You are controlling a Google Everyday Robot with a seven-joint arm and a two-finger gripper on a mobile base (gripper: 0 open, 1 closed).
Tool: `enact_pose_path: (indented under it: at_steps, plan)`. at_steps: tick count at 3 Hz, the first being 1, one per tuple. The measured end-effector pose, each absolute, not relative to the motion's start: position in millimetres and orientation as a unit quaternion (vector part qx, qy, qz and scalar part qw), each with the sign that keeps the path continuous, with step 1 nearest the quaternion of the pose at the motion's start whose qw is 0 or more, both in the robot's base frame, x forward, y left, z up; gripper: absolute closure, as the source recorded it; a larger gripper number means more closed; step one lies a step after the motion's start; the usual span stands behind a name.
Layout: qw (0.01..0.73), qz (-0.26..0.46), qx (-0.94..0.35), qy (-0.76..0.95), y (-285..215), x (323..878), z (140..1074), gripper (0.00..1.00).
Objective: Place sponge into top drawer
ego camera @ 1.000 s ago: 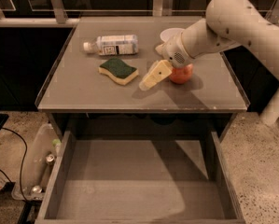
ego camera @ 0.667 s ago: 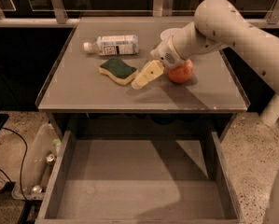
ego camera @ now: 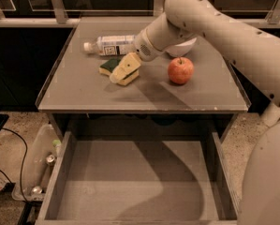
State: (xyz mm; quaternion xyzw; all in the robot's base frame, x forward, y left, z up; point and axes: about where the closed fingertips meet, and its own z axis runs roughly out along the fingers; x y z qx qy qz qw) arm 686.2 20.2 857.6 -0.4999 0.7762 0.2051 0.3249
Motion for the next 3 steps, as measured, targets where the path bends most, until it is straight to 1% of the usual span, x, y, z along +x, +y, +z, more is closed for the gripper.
enact_pose_path:
  at_steps: [1,2,3]
  plan:
    - [0.326,0.174,-0.498,0.785,40.4,683.0,861.6,0.00]
    - [0.323,0.171,-0.497,0.787,42.7,682.0,859.0,0.00]
    - [0.340,0.164,-0.495,0.783,26.9,695.8,845.7,0.00]
